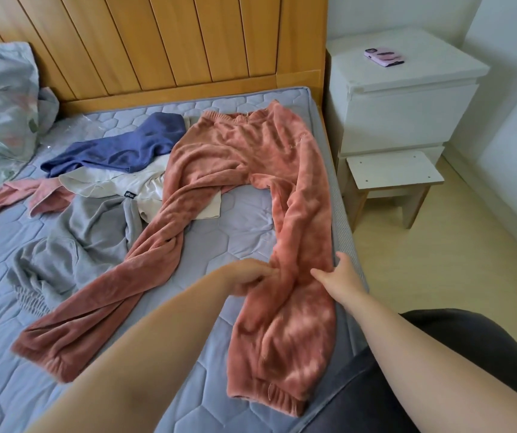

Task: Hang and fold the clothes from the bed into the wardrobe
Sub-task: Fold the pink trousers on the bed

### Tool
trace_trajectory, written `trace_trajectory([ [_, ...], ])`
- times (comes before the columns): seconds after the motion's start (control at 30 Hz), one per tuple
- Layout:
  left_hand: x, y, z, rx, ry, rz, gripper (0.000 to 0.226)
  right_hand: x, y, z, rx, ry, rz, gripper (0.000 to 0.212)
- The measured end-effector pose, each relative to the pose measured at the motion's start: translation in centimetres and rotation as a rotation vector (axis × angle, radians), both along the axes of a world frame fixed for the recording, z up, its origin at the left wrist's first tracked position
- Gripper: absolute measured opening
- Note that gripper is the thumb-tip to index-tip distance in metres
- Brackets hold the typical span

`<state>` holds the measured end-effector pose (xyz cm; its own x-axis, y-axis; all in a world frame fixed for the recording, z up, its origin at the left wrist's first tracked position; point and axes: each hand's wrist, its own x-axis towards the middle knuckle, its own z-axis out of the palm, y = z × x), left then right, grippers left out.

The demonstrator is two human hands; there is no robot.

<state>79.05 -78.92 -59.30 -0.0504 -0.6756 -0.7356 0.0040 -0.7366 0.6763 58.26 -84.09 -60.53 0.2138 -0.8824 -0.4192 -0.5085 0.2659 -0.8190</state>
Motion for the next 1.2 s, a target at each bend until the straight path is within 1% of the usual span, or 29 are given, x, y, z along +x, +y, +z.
trace_trajectory([
  [0.03,-0.3,-0.4,0.0,0.074,0.06,-0.136,0.009,0.0,-0.5,-0.2,-0.013,-0.02,-0.027,0.078],
  [0.07,-0.3,-0.7,0.1,0.147,0.081,-0.292,0.01,0.1,-0.9,-0.2,-0.048,-0.019,-0.051,0.072],
  [0.1,-0.2,-1.1,0.2,0.191,0.05,-0.437,0.014,0.1,-1.2,-0.3,-0.098,0.002,-0.08,0.063],
  [0.13,0.2,-1.7,0.3,0.204,-0.03,-0.532,0.022,0.1,-1.6,-0.4,-0.159,0.038,-0.104,0.056],
  [0.17,0.5,-2.3,0.5,0.195,-0.134,-0.551,0.03,0.1,-1.9,-0.4,-0.209,0.067,-0.121,0.052],
  [0.2,0.9,-3.1,0.6,0.166,-0.226,-0.495,0.036,0.1,-2.2,-0.5,-0.247,0.086,-0.128,0.051],
  [0.27,2.0,-5.0,0.3,0.082,-0.329,-0.259,0.039,0.4,-3.0,-0.8,-0.269,0.078,-0.126,0.048],
  [0.3,2.4,-6.0,0.2,0.035,-0.328,-0.112,0.039,0.8,-3.3,-0.8,-0.26,0.066,-0.131,0.046],
  [0.4,2.6,-9.3,-0.5,-0.092,-0.224,0.363,0.033,1.8,-4.8,-1.1,-0.241,0.025,-0.16,0.031],
  [0.47,2.5,-11.4,-0.9,-0.139,-0.156,0.539,0.028,2.4,-5.7,-1.3,-0.22,-0.007,-0.167,0.027],
  [0.53,2.2,-13.1,-1.1,-0.153,-0.107,0.619,0.03,2.7,-6.4,-1.7,-0.183,-0.06,-0.18,0.022],
  [0.57,2.0,-13.7,-1.3,-0.154,-0.128,0.624,0.03,2.9,-6.6,-1.8,-0.167,-0.08,-0.181,0.016],
  [0.6,1.8,-14.1,-1.3,-0.153,-0.189,0.595,0.029,3.0,-6.6,-1.9,-0.161,-0.073,-0.171,0.012],
  [0.63,1.6,-15.1,-1.6,-0.146,-0.264,0.543,0.029,3.0,-7.5,-2.3,-0.168,-0.048,-0.157,0.013],
  [0.7,2.1,-15.6,-2.0,-0.159,-0.397,0.51,0.025,2.8,-8.2,-2.6,-0.217,0.037,-0.168,0.024],
  [0.73,3.0,-15.5,-2.2,-0.164,-0.476,0.546,0.023,2.6,-8.5,-2.6,-0.229,0.078,-0.214,0.023],
  [0.8,5.9,-14.7,-2.5,-0.131,-0.642,0.697,0.028,2.1,-9.2,-2.8,-0.232,0.142,-0.331,0.019],
  [0.83,7.4,-14.1,-2.7,-0.102,-0.693,0.756,0.03,1.9,-9.2,-2.9,-0.226,0.168,-0.341,0.019],
  [0.87,8.8,-13.6,-3.0,-0.072,-0.688,0.782,0.03,1.9,-9.2,-3.0,-0.218,0.19,-0.305,0.019],
  [0.93,10.0,-13.0,-3.2,-0.073,-0.552,0.826,0.029,2.2,-9.0,-3.1,-0.208,0.215,-0.208,0.019],
  [0.97,10.0,-12.9,-3.1,-0.091,-0.491,0.832,0.031,2.3,-9.0,-2.9,-0.207,0.21,-0.197,0.019],
  [1.03,9.1,-12.6,-2.6,-0.125,-0.454,0.774,0.041,2.3,-8.9,-2.6,-0.195,0.175,-0.219,0.022],
  [1.07,8.3,-12.4,-2.3,-0.131,-0.417,0.725,0.044,2.2,-8.9,-2.5,-0.17,0.142,-0.229,0.024],
  [1.1,7.4,-12.1,-2.0,-0.118,-0.338,0.676,0.045,2.2,-8.9,-2.5,-0.116,0.083,-0.235,0.024],
  [1.17,6.0,-11.3,-2.1,-0.053,-0.129,0.601,0.047,2.2,-8.6,-2.2,0.075,-0.104,-0.248,0.019],
  [1.2,5.5,-10.8,-2.2,-0.027,-0.063,0.578,0.046,2.1,-8.5,-2.1,0.186,-0.192,-0.265,0.016],
])
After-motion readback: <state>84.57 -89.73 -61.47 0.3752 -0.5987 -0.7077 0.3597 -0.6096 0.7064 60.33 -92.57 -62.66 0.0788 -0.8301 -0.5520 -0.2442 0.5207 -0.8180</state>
